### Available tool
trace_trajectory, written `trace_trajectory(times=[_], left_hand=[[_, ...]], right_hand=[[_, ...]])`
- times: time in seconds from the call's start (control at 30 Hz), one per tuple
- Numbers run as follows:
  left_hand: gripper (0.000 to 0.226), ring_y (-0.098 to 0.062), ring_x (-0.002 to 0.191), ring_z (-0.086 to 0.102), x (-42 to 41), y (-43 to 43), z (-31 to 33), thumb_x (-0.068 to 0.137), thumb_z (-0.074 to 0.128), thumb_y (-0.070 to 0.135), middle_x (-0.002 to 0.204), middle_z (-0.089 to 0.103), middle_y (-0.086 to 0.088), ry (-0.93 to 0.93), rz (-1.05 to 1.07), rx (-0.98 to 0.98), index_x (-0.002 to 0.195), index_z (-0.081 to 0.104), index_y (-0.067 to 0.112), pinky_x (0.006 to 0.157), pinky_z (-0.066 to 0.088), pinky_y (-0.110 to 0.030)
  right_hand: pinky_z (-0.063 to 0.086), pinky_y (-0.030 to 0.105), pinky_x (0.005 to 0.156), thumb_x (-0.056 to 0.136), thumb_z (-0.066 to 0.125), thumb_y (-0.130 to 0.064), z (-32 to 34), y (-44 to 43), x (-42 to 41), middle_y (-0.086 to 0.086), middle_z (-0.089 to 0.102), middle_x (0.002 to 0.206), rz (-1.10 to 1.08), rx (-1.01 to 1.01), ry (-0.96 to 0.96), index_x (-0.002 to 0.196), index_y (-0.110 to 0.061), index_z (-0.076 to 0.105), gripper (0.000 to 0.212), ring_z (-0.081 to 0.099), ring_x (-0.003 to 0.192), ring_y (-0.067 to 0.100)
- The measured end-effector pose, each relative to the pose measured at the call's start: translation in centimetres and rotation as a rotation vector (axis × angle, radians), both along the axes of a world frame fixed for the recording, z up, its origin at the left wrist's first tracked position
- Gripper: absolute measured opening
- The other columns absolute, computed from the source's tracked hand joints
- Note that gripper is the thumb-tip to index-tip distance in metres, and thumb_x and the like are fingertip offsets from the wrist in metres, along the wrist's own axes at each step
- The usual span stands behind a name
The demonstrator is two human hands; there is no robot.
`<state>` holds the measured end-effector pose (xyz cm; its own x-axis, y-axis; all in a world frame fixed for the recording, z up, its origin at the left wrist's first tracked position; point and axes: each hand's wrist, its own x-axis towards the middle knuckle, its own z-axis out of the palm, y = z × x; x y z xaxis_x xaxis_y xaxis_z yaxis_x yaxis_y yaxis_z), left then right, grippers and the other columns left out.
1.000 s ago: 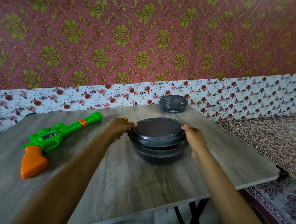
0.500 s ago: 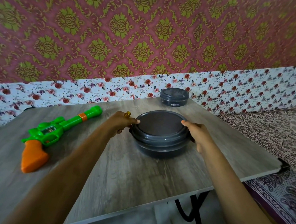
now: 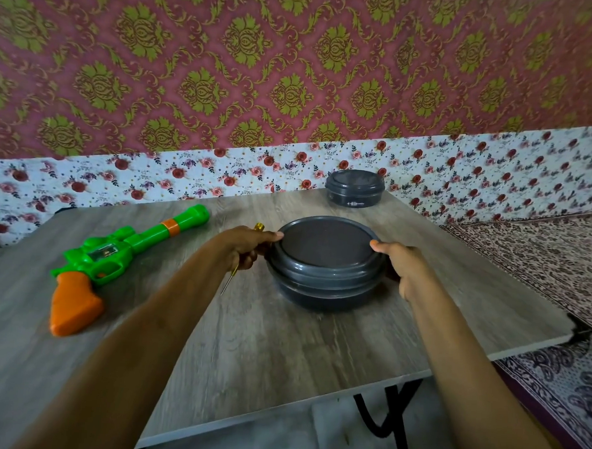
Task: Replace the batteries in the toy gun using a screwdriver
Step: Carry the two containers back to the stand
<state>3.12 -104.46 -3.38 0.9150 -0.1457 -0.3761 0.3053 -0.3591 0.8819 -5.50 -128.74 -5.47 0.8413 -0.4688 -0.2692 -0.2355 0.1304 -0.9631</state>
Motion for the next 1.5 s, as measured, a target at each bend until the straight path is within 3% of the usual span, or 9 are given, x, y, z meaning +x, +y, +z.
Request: trace_trajectory(times=[0.13, 0.27, 0.5, 0.63, 0.8, 0.9, 1.03, 1.3, 1.5], left_hand=[[0.025, -0.005, 0.049, 0.029, 0.2, -0.3, -0.1, 0.084, 0.068, 0.029, 0.063, 0.049, -0.001, -0.013, 0.012, 0.023, 0.078, 0.056, 0.008, 0.033, 0.029, -0.012], [0.025, -0.006, 0.050, 0.030, 0.0, -0.5, -0.4, 0.086, 0.066, 0.028, 0.063, 0.046, -0.001, -0.035, 0.025, 0.023, 0.075, 0.054, 0.009, 0.034, 0.029, -0.012], [0.026, -0.006, 0.051, 0.028, -0.7, -0.6, -0.2, 0.086, 0.066, 0.029, 0.071, 0.052, -0.003, -0.079, 0.042, 0.033, 0.077, 0.054, 0.008, 0.038, 0.028, -0.014], [0.029, -0.007, 0.051, 0.029, -0.8, -0.6, -0.2, 0.086, 0.065, 0.035, 0.077, 0.054, -0.003, -0.082, 0.040, 0.081, 0.083, 0.056, 0.008, 0.039, 0.027, -0.015], [0.032, -0.005, 0.050, 0.028, -0.2, -0.5, -0.4, 0.087, 0.062, 0.041, 0.075, 0.056, -0.002, 0.004, 0.076, 0.036, 0.087, 0.059, 0.009, 0.039, 0.029, -0.014], [0.029, -0.004, 0.048, 0.027, 0.2, -0.8, -0.7, 0.087, 0.064, 0.036, 0.068, 0.052, -0.001, 0.001, 0.112, -0.009, 0.073, 0.054, 0.012, 0.035, 0.028, -0.009], [0.028, -0.005, 0.049, 0.026, 0.5, -1.2, -0.9, 0.086, 0.064, 0.031, 0.064, 0.045, 0.000, -0.025, 0.153, -0.040, 0.070, 0.052, 0.012, 0.035, 0.027, -0.011], [0.038, -0.011, 0.054, 0.031, -0.3, -0.9, -0.7, 0.087, 0.062, 0.040, 0.085, 0.051, -0.008, -0.135, 0.112, 0.059, 0.097, 0.055, 0.004, 0.046, 0.029, -0.021], [0.045, -0.012, 0.054, 0.034, -0.5, -0.4, -0.6, 0.084, 0.062, 0.049, 0.080, 0.055, -0.009, -0.123, 0.026, 0.115, 0.088, 0.056, 0.005, 0.051, 0.032, -0.022]], right_hand=[[0.039, 0.041, 0.106, 0.080, 0.069, -0.025, -0.1, 0.2, 0.1, 0.013, 0.052, 0.135, -0.005, -0.030, -0.033, 0.127, -0.003, 0.049, 0.056, 0.049, 0.123, 0.030], [0.038, 0.034, 0.095, 0.088, 0.061, -0.028, -0.5, 0.6, -0.4, 0.013, 0.054, 0.131, -0.004, -0.097, -0.064, 0.118, -0.002, 0.053, 0.040, 0.048, 0.123, 0.029], [0.042, 0.038, 0.095, 0.088, 0.058, -0.033, -0.8, 1.3, -1.0, 0.015, 0.059, 0.122, -0.042, -0.119, -0.104, 0.096, -0.012, 0.056, 0.023, 0.054, 0.112, 0.030], [0.040, 0.033, 0.089, 0.088, 0.057, -0.034, -0.6, 1.5, -1.4, 0.009, 0.057, 0.120, 0.010, -0.074, -0.082, 0.116, -0.008, 0.057, 0.038, 0.052, 0.110, 0.025], [0.033, 0.037, 0.104, 0.084, 0.064, -0.031, 0.3, 0.7, -1.6, 0.010, 0.044, 0.143, 0.076, 0.006, -0.028, 0.133, -0.009, 0.047, 0.056, 0.039, 0.133, 0.027], [0.032, 0.038, 0.106, 0.081, 0.067, -0.029, 0.3, 0.7, -1.2, 0.010, 0.043, 0.144, 0.067, 0.038, -0.036, 0.133, -0.007, 0.048, 0.060, 0.038, 0.133, 0.028], [0.039, 0.037, 0.104, 0.077, 0.070, -0.025, 0.0, 0.8, -0.7, 0.011, 0.052, 0.135, 0.007, 0.054, -0.063, 0.127, -0.006, 0.054, 0.055, 0.049, 0.123, 0.028], [0.037, 0.032, 0.092, 0.089, 0.059, -0.028, 0.0, 2.1, -1.2, 0.012, 0.051, 0.136, -0.039, -0.028, -0.078, 0.128, -0.003, 0.051, 0.047, 0.046, 0.126, 0.029], [0.034, 0.031, 0.103, 0.086, 0.059, -0.044, -0.3, 1.5, -1.6, 0.006, 0.047, 0.142, 0.040, 0.005, -0.053, 0.134, -0.008, 0.047, 0.061, 0.041, 0.132, 0.022]])
